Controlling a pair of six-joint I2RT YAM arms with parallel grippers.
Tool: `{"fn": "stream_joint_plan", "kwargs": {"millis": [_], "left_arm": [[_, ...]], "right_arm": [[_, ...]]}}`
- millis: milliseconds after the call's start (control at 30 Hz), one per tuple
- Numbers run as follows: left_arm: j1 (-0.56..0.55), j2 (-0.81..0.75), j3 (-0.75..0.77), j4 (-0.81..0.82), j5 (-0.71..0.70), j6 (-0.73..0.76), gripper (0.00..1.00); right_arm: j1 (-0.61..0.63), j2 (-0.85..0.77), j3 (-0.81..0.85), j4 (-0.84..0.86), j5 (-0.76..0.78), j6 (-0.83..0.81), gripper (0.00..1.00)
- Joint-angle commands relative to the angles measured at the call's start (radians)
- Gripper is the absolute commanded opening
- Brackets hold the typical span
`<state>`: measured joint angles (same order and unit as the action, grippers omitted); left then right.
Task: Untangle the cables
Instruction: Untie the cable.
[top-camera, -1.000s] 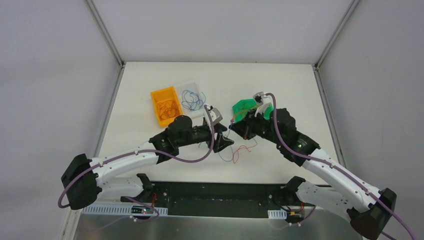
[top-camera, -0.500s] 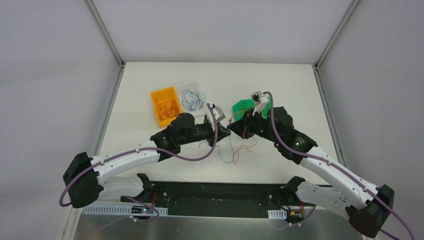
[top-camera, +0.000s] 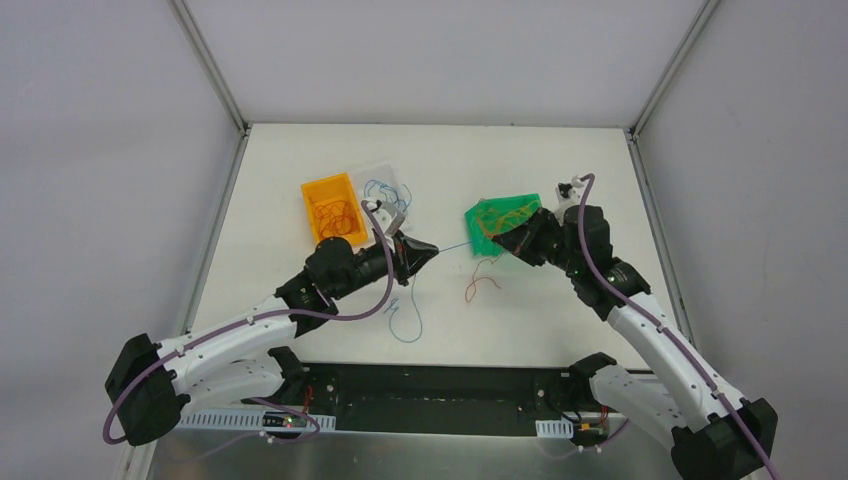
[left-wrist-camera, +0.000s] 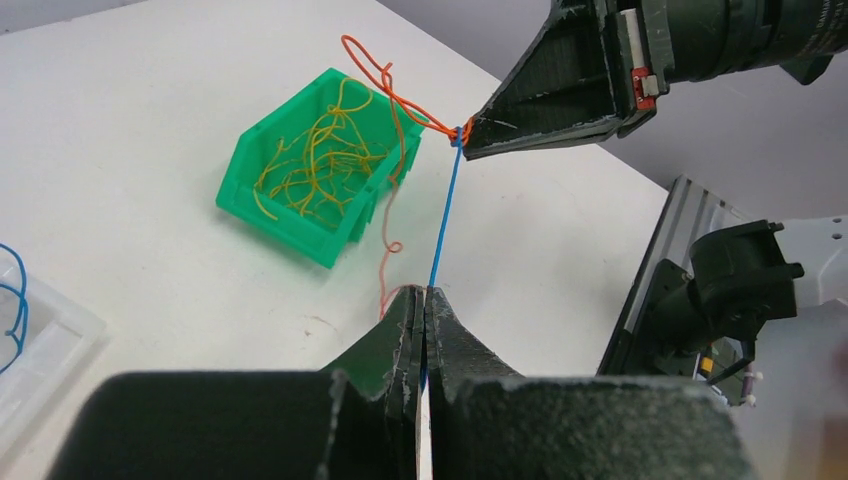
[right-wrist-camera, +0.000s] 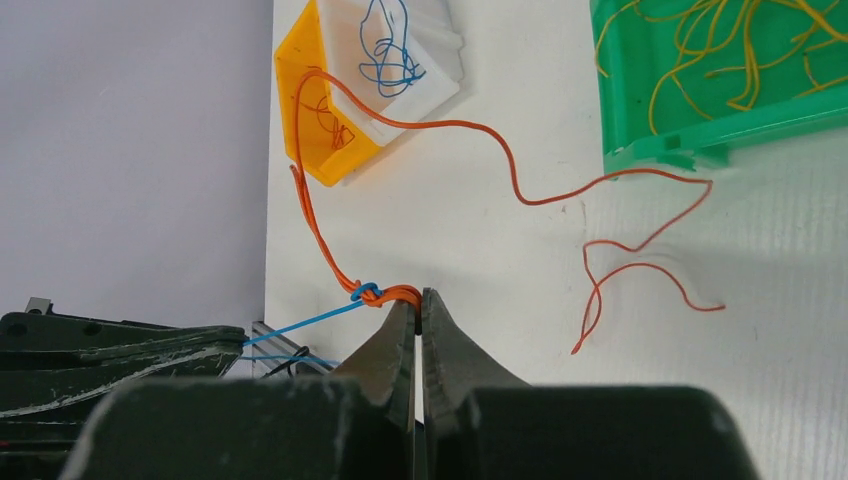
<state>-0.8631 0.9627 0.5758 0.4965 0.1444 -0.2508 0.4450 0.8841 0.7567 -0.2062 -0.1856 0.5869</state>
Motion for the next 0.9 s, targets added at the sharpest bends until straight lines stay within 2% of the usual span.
{"fn": "stream_joint_plan", "kwargs": {"millis": [0, 167, 200, 233, 300, 367, 533, 767, 867], "left_arm": [[0.022, -0.039, 0.004, -0.007, 0.018, -0.040, 0.00], [0.023, 0.005, 0.051, -0.052, 0.049, -0.041, 0.00], [0.023, 0.018, 0.072, -0.074, 0.072, -0.031, 0.04], [0.023, 0.034, 0.092, -0.094, 0.096, -0.023, 0.16], [0.022, 0.056, 0.120, -0.111, 0.132, -0.023, 0.48], [0.023, 0.066, 0.136, -0.110, 0.140, -0.031, 0.59], [0.023, 0.055, 0.151, -0.095, 0.111, 0.008, 0.59], [0.022, 0.103, 0.222, -0.098, 0.168, 0.044, 0.38], [0.022, 0.143, 0.254, -0.092, 0.208, 0.032, 0.41]], "right_arm": [[-0.050, 0.003, -0.017, 0.073, 0.059, 0.004, 0.00], [0.014, -0.029, -0.019, 0.153, -0.091, -0.097, 0.00], [0.032, -0.033, -0.017, 0.161, -0.108, -0.111, 0.00], [0.049, -0.038, -0.016, 0.165, -0.122, -0.127, 0.00], [0.078, -0.047, -0.016, 0.170, -0.142, -0.152, 0.00], [0.099, -0.057, -0.018, 0.172, -0.156, -0.174, 0.00], [0.130, -0.067, -0.010, 0.144, -0.157, -0.202, 0.00], [0.147, -0.067, 0.013, 0.123, -0.160, -0.223, 0.00], [0.158, -0.063, 0.020, 0.114, -0.153, -0.237, 0.00]]}}
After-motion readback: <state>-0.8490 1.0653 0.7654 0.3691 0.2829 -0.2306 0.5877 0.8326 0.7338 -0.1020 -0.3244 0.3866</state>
